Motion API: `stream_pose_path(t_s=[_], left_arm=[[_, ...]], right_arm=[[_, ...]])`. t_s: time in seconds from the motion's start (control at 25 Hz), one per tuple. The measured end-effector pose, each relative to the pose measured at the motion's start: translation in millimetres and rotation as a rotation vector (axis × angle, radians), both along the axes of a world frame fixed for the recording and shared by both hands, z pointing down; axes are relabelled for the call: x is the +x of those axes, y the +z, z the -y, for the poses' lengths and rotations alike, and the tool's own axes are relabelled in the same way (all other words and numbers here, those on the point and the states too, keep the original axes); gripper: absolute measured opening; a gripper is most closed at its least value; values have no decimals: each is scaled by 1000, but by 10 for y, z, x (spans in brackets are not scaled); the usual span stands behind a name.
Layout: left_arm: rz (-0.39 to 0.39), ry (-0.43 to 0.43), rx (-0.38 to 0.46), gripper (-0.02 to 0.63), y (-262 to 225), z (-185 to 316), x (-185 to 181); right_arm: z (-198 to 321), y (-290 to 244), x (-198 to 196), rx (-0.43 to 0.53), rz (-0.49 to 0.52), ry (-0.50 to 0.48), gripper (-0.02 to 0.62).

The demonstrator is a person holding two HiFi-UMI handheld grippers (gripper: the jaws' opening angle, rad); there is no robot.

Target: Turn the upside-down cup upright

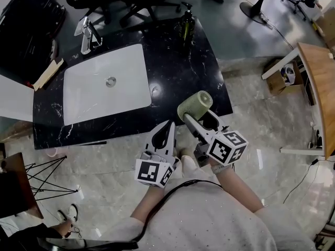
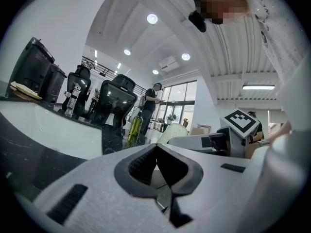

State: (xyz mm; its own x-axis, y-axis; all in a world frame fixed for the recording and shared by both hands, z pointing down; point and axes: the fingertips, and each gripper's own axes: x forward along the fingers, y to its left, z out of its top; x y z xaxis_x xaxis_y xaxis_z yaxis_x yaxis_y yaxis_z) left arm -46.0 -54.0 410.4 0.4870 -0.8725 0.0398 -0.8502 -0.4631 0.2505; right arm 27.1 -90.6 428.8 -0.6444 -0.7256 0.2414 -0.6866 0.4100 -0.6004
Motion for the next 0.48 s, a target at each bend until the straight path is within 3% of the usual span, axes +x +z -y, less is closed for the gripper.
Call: stream_pose_path(t_s=[0.48], left_arm=[[16,-27,10,7,-66,12,-69]], right_arm=[[-25,-4,-60,-203,391,-5,314]])
